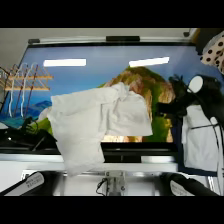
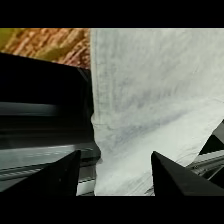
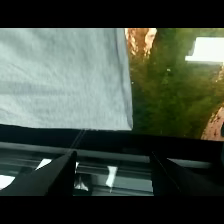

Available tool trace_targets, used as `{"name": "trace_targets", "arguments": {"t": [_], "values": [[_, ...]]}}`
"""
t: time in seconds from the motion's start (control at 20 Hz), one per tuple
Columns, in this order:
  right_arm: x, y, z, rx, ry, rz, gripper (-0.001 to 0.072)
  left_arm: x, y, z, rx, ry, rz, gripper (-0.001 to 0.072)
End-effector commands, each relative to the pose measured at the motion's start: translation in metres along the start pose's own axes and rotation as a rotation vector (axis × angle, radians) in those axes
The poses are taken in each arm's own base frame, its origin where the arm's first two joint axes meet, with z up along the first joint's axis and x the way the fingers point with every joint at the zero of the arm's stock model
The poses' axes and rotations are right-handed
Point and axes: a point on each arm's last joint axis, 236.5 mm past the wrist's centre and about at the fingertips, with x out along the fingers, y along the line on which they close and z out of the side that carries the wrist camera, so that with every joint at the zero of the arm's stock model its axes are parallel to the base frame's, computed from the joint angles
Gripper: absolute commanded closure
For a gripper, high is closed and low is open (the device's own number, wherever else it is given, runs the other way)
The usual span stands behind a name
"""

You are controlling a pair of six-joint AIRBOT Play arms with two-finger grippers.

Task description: Fold the shirts.

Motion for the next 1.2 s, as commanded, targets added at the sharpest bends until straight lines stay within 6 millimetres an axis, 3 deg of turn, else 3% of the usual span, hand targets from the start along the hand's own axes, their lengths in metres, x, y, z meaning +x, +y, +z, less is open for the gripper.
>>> {"name": "trace_targets", "arguments": {"t": [0.0,0.2,0.25,0.35,0.4,0.5,0.55,0.65,0.85,1.0,1.05,1.15], "values": [[0.019,0.002,-0.037,0.017,0.060,0.077,0.0143,0.024,-0.005,-0.001,0.017,-0.048,-0.033,0.0173],[0.022,-0.012,-0.041,0.097,0.064,0.109,0.0129,0.040,-0.015,0.009,0.082,-0.067,0.012,0.0189],[0.022,-0.018,-0.040,0.110,0.057,0.102,0.0126,0.043,-0.017,0.011,0.096,-0.071,0.019,0.0264],[0.030,-0.029,-0.039,0.129,0.048,0.065,0.0125,0.045,-0.020,0.015,0.103,-0.087,0.019,0.0620],[0.039,-0.028,-0.040,0.140,0.048,0.073,0.0110,0.044,-0.020,0.017,0.108,-0.092,0.019,0.0667],[0.064,-0.022,-0.039,0.186,0.053,0.126,0.0109,0.040,-0.024,0.020,0.132,-0.096,0.018,0.0667],[0.076,-0.017,-0.035,0.213,0.049,0.159,0.0054,0.037,-0.027,0.021,0.147,-0.095,0.014,0.0667],[0.096,-0.015,-0.030,0.254,0.058,0.190,0.0037,0.029,-0.034,0.022,0.170,-0.093,0.005,0.0667],[0.122,-0.017,-0.031,0.295,0.120,0.193,0.0038,0.015,-0.046,0.029,0.231,-0.125,0.004,0.0667],[0.136,-0.001,-0.022,0.284,0.101,0.213,0.0042,0.008,-0.052,0.036,0.246,-0.149,0.001,0.0667],[0.140,0.006,-0.018,0.266,0.083,0.210,0.0110,0.006,-0.054,0.039,0.251,-0.157,0.000,0.0667],[0.143,0.020,-0.008,0.254,0.037,0.213,0.0327,-0.002,-0.059,0.046,0.269,-0.182,0.003,0.0667]]}}
